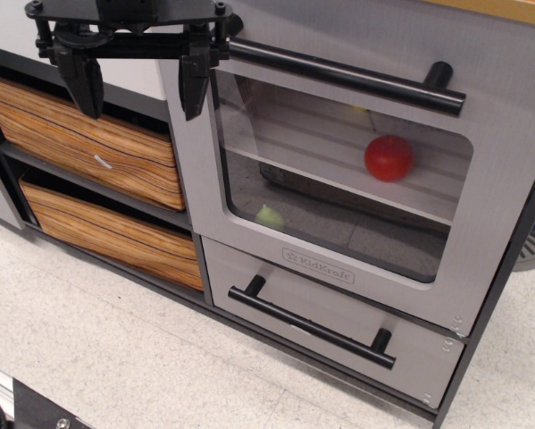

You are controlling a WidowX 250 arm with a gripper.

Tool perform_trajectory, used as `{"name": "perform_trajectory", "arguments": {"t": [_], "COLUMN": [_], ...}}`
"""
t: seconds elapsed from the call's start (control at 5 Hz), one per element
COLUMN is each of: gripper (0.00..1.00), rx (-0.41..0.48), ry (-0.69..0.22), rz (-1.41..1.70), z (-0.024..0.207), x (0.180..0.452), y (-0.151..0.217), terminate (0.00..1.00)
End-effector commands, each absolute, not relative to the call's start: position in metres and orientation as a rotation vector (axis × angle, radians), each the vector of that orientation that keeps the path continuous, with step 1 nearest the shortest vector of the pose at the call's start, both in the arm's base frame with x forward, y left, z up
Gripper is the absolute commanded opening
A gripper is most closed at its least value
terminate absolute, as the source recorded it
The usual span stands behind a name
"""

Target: Open oven

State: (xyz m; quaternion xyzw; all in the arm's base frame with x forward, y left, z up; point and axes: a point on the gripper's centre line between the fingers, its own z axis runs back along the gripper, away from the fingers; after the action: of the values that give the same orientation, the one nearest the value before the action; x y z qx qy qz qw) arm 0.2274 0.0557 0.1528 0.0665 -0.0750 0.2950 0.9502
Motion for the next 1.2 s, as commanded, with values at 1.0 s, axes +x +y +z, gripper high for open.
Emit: {"name": "perform_trajectory", "arguments": {"t": [1.0], "gripper": [1.0], "rx": [0.006], "ry": [-0.658], "rz": [0.251], "z": [0.176], "x": [0.308], "y": [-0.002], "terminate": [0.0]}}
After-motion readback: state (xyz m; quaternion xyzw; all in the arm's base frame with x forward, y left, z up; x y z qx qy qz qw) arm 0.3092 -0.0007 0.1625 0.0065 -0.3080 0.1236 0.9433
